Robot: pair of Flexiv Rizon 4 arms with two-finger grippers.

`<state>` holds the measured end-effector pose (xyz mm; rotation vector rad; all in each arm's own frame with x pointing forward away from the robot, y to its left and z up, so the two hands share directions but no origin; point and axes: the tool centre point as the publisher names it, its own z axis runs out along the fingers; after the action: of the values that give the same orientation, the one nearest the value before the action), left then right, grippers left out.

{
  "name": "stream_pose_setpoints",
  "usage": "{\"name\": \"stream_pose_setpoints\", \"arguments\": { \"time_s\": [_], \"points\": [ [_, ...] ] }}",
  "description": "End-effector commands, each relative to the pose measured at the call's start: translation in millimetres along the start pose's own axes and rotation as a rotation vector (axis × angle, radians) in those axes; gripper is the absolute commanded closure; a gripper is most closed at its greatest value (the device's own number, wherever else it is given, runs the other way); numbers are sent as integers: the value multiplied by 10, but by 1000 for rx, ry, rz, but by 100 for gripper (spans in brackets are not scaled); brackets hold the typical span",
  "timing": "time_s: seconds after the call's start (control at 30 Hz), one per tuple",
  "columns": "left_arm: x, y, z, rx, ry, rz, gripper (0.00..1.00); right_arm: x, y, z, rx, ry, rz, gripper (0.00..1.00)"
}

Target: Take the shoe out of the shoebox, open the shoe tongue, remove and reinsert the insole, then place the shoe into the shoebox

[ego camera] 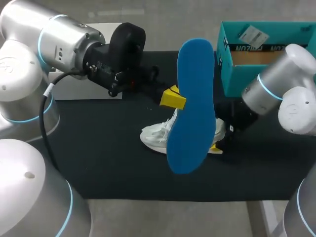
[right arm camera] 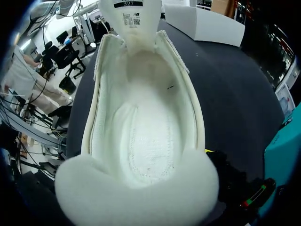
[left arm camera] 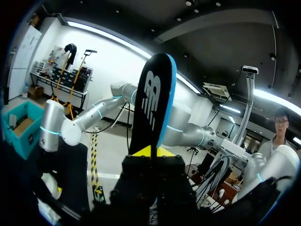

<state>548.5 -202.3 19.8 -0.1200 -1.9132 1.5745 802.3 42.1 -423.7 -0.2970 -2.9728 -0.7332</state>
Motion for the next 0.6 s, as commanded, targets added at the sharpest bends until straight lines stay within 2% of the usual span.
{"name": "stream_pose_setpoints", "arguments": {
  "time_s": [0.03, 0.17, 0.43, 0.6],
  "points": [
    [-15, -5, 13, 0, 2, 0, 100, 3, -49, 76, -37, -6, -8, 0],
    [-15, -5, 13, 0, 2, 0, 100, 33, -113, 129, -125, -34, -22, 0],
    [-15, -5, 13, 0, 2, 0, 100, 87, -234, 136, -185, -123, -94, 0],
    [-15, -5, 13, 0, 2, 0, 100, 102, -254, 68, -204, -149, -112, 0]
  ]
}}
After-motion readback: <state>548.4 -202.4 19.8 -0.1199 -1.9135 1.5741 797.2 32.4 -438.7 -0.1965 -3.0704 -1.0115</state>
